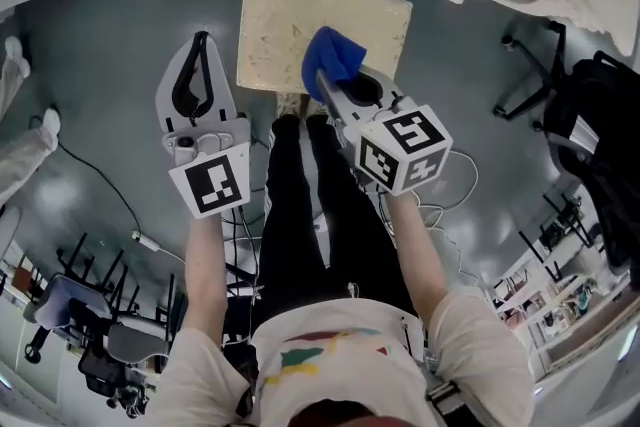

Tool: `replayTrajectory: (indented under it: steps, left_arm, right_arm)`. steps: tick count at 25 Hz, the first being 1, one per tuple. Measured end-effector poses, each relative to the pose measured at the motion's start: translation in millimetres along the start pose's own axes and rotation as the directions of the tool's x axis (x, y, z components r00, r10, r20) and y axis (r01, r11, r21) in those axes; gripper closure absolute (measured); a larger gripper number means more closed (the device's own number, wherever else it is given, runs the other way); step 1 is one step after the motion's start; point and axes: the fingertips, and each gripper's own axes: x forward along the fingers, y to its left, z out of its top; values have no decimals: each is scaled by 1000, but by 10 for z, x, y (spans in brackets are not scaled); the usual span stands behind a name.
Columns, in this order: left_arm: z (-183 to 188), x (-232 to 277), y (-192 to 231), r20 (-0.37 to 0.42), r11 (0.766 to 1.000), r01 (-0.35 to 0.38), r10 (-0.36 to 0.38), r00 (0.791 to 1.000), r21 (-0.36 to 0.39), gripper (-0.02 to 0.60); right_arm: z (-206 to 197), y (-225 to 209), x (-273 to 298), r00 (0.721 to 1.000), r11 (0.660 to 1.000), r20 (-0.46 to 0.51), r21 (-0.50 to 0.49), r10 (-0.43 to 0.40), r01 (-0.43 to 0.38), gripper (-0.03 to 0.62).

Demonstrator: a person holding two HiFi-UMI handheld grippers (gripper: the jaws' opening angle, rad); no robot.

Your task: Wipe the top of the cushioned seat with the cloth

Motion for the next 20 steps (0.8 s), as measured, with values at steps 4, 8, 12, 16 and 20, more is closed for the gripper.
replayTrajectory:
  steps: [4, 8, 12, 16, 20]
  left_arm:
    - [-106, -98, 131, -20, 999, -43, 42, 999, -7, 575]
    - [-209, -209, 259, -38, 997, -77, 77, 996, -5, 575]
    - [-313, -334, 392, -55, 993, -120, 120, 991, -2, 575]
    - [-402, -424, 482, -64, 987, -160, 159, 985, -13, 575]
    - [-459, -498, 490, -68, 985, -172, 171, 983, -15, 575]
  right_arm:
    - [-116, 303, 423, 996, 993, -4, 80, 91, -90, 560]
    - [-366, 522, 891, 988, 985, -58, 108, 142, -135, 560]
    - [-749, 597, 1319, 978, 985, -147, 112, 147, -131, 560]
    - [-1078, 593, 1614, 963, 982, -224, 142, 152, -122, 560]
    - [-1338, 533, 1750, 953, 987, -280, 142, 118, -81, 560]
